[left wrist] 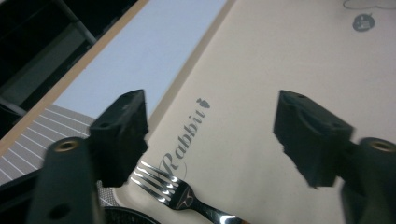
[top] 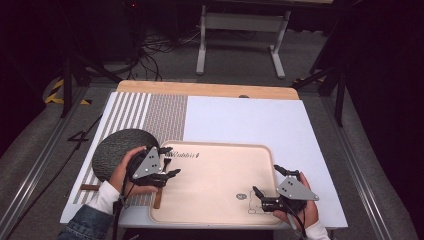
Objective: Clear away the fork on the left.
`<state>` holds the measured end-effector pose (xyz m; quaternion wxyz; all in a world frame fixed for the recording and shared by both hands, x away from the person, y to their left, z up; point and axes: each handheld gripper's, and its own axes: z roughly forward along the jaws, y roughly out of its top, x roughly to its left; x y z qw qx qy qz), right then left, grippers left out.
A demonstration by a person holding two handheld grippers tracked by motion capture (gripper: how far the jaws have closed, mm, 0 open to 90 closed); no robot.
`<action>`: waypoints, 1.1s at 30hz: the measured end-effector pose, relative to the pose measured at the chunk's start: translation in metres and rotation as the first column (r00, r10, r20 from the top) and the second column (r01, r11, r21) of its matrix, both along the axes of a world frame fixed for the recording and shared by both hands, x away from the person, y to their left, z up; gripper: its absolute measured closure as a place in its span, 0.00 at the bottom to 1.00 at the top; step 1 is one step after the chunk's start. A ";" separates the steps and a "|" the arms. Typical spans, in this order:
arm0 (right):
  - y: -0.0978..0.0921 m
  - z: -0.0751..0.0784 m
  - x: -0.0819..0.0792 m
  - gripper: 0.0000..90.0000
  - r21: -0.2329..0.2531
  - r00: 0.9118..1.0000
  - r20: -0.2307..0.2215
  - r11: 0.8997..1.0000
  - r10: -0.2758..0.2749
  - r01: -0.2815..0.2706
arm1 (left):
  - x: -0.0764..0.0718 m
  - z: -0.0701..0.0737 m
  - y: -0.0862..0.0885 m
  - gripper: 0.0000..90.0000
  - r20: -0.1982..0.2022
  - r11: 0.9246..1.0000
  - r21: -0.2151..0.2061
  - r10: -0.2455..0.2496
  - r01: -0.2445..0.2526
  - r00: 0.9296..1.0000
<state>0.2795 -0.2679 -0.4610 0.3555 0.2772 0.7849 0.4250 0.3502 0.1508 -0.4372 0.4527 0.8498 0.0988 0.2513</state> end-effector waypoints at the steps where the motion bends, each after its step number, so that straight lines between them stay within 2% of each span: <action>1: 0.000 0.000 0.000 0.09 0.002 1.000 0.002 1.000 0.000 0.000 | 0.000 0.001 0.000 0.23 0.008 1.000 -0.012 0.007 -0.006 1.000; 5: -0.001 0.001 0.000 0.09 0.001 1.000 0.008 1.000 -0.002 0.002 | -0.001 0.002 0.001 0.14 0.020 0.999 -0.036 0.026 -0.025 0.999; 7: -0.001 0.002 -0.001 0.09 0.003 1.000 0.012 1.000 -0.004 0.004 | -0.004 0.005 0.004 0.12 0.036 0.997 -0.067 0.041 -0.039 0.998; 9: -0.001 0.002 -0.001 0.09 0.007 1.000 0.012 1.000 -0.007 0.006 | -0.005 0.006 0.004 0.10 0.041 0.997 -0.071 0.044 -0.041 0.998; 10: -0.002 0.003 -0.001 0.09 0.006 1.000 0.013 1.000 -0.006 0.006 | -0.007 0.007 0.006 0.10 0.062 0.996 -0.072 0.057 -0.053 0.996; 14: -0.002 0.004 -0.002 0.09 0.006 1.000 0.022 1.000 -0.008 0.007 | -0.014 0.010 0.010 0.10 0.093 0.995 -0.080 0.066 -0.059 0.993; 21: -0.002 0.005 -0.003 0.09 0.007 0.999 0.031 1.000 -0.009 0.009 | -0.019 0.012 0.018 0.10 0.113 0.994 -0.084 0.085 -0.076 0.990; 25: -0.002 0.006 -0.004 0.09 0.011 0.999 0.034 1.000 -0.012 0.012 | -0.024 0.011 0.027 0.10 0.131 0.990 -0.108 0.106 -0.092 0.986; 33: -0.001 0.006 -0.005 0.09 0.004 0.999 0.042 1.000 -0.016 0.016 | -0.028 0.011 0.045 0.09 0.125 0.984 -0.133 0.135 -0.119 0.983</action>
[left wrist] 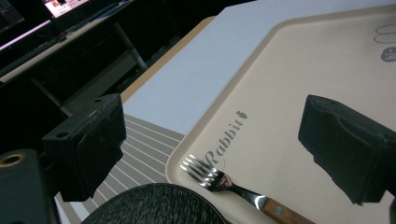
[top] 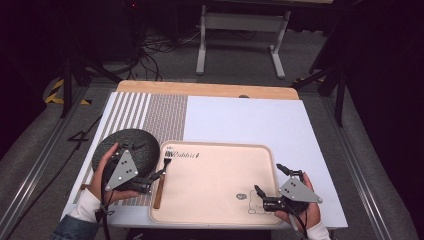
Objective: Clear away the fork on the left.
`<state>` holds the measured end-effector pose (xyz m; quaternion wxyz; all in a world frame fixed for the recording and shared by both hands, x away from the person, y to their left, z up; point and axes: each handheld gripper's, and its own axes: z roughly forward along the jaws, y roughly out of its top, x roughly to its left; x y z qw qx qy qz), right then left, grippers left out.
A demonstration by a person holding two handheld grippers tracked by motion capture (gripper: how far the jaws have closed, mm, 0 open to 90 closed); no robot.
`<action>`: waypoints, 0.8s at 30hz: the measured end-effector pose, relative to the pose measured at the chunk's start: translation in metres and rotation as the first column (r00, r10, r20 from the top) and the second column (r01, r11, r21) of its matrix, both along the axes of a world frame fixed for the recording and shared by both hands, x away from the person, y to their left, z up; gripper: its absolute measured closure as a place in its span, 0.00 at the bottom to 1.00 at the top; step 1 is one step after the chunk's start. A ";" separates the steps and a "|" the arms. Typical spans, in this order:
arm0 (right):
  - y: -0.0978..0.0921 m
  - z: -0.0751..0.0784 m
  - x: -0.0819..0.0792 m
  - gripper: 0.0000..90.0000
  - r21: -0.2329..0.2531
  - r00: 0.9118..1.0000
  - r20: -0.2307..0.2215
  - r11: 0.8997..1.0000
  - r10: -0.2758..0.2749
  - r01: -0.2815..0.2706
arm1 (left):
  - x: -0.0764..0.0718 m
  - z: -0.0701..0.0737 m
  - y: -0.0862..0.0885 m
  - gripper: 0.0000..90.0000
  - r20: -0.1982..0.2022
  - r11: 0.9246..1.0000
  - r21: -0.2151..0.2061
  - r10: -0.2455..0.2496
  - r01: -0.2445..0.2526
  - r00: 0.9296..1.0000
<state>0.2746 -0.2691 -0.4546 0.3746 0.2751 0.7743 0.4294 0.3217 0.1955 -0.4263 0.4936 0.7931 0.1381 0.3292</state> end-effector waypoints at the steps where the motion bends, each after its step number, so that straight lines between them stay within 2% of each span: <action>1: 0.000 0.000 0.000 0.09 -0.001 1.000 0.001 1.000 -0.001 0.001 | 0.000 -0.001 0.002 0.09 -0.001 1.000 0.000 0.004 -0.004 1.000; 7: 0.000 0.000 0.000 0.09 0.001 1.000 -0.001 1.000 -0.004 0.004 | -0.003 -0.006 0.014 0.10 -0.007 1.000 -0.010 0.026 -0.026 1.000; 14: -0.002 -0.001 -0.001 0.09 0.000 1.000 -0.003 1.000 -0.008 0.008 | -0.002 -0.017 0.028 0.09 -0.044 0.999 -0.020 0.043 -0.043 0.998; 20: -0.004 -0.001 -0.003 0.09 0.002 1.000 -0.004 1.000 -0.022 0.022 | -0.006 -0.024 0.035 0.09 -0.053 0.999 -0.012 0.052 -0.053 0.997; 24: -0.006 -0.002 -0.005 0.09 0.003 1.000 -0.005 1.000 -0.028 0.028 | -0.006 -0.031 0.039 0.08 -0.077 0.998 -0.020 0.061 -0.062 0.995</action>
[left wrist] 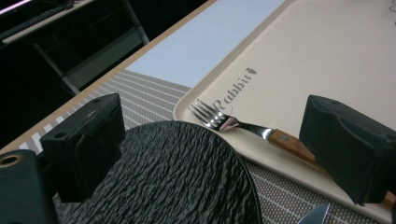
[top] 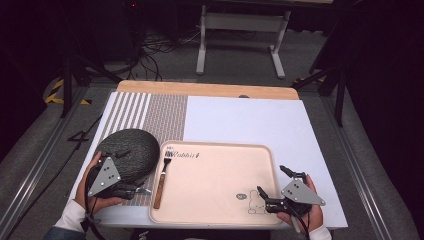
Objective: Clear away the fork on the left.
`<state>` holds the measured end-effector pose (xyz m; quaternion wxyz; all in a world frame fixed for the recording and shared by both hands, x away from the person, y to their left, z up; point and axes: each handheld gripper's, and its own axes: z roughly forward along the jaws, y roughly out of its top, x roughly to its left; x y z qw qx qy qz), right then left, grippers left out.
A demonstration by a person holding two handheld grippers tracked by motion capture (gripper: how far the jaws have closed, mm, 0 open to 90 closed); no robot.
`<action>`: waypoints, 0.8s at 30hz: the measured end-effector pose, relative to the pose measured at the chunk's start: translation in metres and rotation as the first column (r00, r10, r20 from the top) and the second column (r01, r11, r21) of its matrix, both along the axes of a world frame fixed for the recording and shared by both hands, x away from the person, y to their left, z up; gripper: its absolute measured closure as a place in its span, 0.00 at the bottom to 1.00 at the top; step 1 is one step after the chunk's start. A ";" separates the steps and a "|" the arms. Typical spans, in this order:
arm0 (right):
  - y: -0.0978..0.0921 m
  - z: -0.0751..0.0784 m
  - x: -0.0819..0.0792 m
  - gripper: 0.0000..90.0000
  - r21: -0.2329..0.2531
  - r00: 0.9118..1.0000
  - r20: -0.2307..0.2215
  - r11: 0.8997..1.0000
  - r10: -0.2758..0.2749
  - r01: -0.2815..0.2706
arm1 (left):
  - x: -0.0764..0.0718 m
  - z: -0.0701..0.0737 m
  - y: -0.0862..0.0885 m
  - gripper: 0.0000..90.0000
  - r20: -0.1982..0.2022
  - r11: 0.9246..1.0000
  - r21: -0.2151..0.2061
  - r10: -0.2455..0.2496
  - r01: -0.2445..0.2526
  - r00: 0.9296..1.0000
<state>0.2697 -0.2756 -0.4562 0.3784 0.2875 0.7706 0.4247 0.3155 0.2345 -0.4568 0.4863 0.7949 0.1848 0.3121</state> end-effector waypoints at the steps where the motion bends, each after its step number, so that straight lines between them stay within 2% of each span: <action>1: 0.000 0.000 -0.001 0.09 0.002 1.000 -0.002 1.000 -0.001 0.001 | 0.000 -0.002 0.001 0.08 -0.006 1.000 -0.001 0.002 -0.002 1.000; 4: -0.003 -0.002 -0.002 0.09 0.002 1.000 -0.007 1.000 -0.010 0.010 | 0.000 -0.008 0.004 0.08 -0.030 1.000 -0.002 0.015 -0.015 0.999; 5: -0.004 -0.003 -0.003 0.09 0.005 1.000 -0.008 1.000 -0.012 0.012 | 0.000 -0.011 0.006 0.08 -0.045 1.000 -0.015 0.014 -0.015 0.999; 8: -0.007 -0.004 -0.005 0.09 0.008 1.000 -0.011 1.000 -0.022 0.022 | -0.001 -0.013 0.007 0.07 -0.049 1.000 -0.009 0.015 -0.015 0.999; 12: -0.008 -0.004 -0.007 0.09 0.012 1.000 -0.009 0.999 -0.030 0.030 | -0.005 -0.016 0.011 0.07 -0.063 0.999 -0.039 0.011 -0.014 0.998; 15: -0.009 -0.005 -0.007 0.09 0.011 0.999 -0.013 0.999 -0.031 0.032 | -0.008 -0.018 0.011 0.07 -0.075 0.999 -0.042 0.015 -0.018 0.997; 24: -0.010 -0.005 -0.009 0.09 0.015 0.999 -0.008 0.999 -0.035 0.035 | -0.007 -0.018 0.010 0.07 -0.068 0.999 -0.043 0.001 -0.004 0.998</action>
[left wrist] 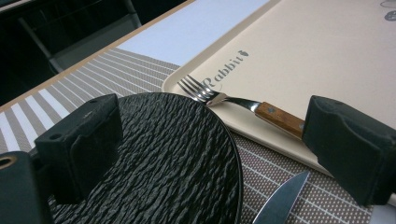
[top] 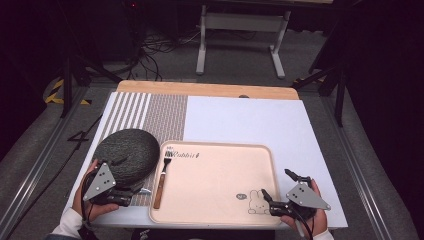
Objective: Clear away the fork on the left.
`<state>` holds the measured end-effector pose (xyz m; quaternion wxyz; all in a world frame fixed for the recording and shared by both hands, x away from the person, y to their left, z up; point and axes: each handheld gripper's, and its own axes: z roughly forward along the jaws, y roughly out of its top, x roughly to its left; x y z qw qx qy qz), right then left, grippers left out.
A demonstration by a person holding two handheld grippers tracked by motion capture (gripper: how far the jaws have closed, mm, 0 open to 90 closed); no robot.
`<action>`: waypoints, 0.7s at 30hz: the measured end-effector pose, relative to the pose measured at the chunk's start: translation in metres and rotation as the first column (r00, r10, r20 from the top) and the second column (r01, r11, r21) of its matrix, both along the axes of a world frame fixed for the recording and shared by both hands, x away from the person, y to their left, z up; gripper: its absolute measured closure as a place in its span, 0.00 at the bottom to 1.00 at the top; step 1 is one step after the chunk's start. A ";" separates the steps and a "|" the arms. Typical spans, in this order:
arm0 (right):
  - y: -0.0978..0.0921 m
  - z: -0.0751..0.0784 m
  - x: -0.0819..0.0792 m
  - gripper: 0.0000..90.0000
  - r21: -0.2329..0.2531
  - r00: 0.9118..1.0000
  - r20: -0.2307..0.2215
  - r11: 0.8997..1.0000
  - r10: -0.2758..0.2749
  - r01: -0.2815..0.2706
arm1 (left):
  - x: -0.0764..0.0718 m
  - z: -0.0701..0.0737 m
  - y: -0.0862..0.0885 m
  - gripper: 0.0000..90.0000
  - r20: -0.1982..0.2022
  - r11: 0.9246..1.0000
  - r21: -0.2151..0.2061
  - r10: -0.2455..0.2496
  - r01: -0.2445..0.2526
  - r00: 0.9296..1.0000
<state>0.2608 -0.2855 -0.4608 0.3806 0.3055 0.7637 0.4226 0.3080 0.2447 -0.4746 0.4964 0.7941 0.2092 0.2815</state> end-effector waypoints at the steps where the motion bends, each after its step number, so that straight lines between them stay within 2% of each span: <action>1: 0.000 0.000 -0.001 0.09 -0.001 1.000 0.003 1.000 -0.001 0.001 | 0.000 0.000 0.000 0.07 0.000 1.000 -0.002 0.001 -0.001 1.000; 6: 0.003 0.001 -0.001 0.09 -0.006 1.000 0.003 1.000 -0.003 0.003 | -0.002 0.001 0.002 0.07 0.005 1.000 -0.010 -0.002 0.002 1.000; 21: 0.001 0.001 -0.001 0.09 -0.004 1.000 0.004 1.000 -0.003 0.003 | -0.001 0.001 0.001 0.07 0.005 1.000 0.004 -0.007 0.007 1.000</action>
